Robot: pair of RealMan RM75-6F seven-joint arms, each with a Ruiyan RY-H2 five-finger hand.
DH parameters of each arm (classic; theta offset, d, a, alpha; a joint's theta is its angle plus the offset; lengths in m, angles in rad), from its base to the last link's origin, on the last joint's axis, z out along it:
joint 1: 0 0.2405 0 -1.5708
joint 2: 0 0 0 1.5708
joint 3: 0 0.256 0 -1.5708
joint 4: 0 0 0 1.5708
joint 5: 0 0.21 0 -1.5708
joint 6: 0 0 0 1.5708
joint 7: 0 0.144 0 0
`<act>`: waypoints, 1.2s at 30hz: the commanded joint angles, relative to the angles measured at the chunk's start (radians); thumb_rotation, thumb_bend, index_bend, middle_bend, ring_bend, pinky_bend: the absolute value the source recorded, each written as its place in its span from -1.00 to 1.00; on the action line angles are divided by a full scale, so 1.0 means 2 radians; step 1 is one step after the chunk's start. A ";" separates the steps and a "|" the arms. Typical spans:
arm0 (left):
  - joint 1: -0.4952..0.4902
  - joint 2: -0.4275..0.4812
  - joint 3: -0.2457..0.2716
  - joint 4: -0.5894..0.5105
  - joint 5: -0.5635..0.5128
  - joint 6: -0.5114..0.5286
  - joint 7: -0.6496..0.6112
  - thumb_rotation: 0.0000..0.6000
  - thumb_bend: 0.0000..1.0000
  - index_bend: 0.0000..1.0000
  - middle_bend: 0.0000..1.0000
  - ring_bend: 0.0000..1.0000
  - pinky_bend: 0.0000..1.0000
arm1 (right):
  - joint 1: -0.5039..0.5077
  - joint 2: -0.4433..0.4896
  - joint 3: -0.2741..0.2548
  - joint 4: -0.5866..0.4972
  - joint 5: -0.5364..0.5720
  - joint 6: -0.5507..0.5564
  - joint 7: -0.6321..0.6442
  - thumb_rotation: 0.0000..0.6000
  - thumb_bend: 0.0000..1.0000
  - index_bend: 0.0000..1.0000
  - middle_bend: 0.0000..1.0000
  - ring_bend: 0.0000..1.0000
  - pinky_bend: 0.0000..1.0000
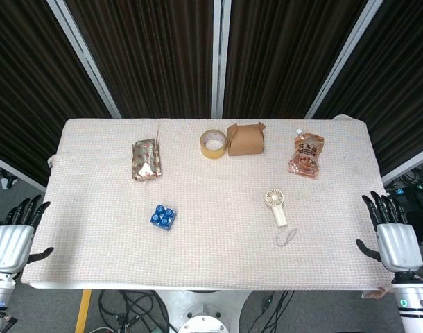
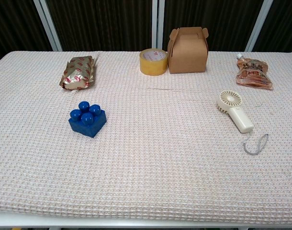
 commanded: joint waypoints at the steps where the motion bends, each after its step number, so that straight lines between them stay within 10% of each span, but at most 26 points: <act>1: 0.001 -0.001 -0.001 0.002 0.000 0.003 -0.002 1.00 -1.00 -0.82 -1.00 -1.00 -0.72 | -0.001 0.000 0.004 -0.004 -0.002 -0.003 -0.006 1.00 -0.80 -1.00 -1.00 -1.00 -1.00; 16: 0.001 -0.027 -0.008 0.026 0.013 0.023 -0.014 1.00 -1.00 -0.82 -1.00 -1.00 -0.72 | -0.012 -0.001 0.011 0.010 -0.028 -0.008 0.018 1.00 -0.73 -1.00 -1.00 -1.00 -1.00; 25: 0.004 -0.031 -0.004 0.037 0.010 0.019 -0.030 1.00 -1.00 -0.82 -1.00 -1.00 -0.72 | -0.017 -0.018 0.011 0.029 -0.048 -0.007 0.022 1.00 0.94 -1.00 -1.00 -1.00 -1.00; 36: 0.005 -0.040 -0.002 0.045 0.012 0.019 -0.034 1.00 -1.00 -0.82 -1.00 -1.00 -0.72 | -0.022 -0.027 0.014 0.049 -0.061 -0.005 0.036 1.00 1.00 -1.00 -0.74 -0.99 -0.93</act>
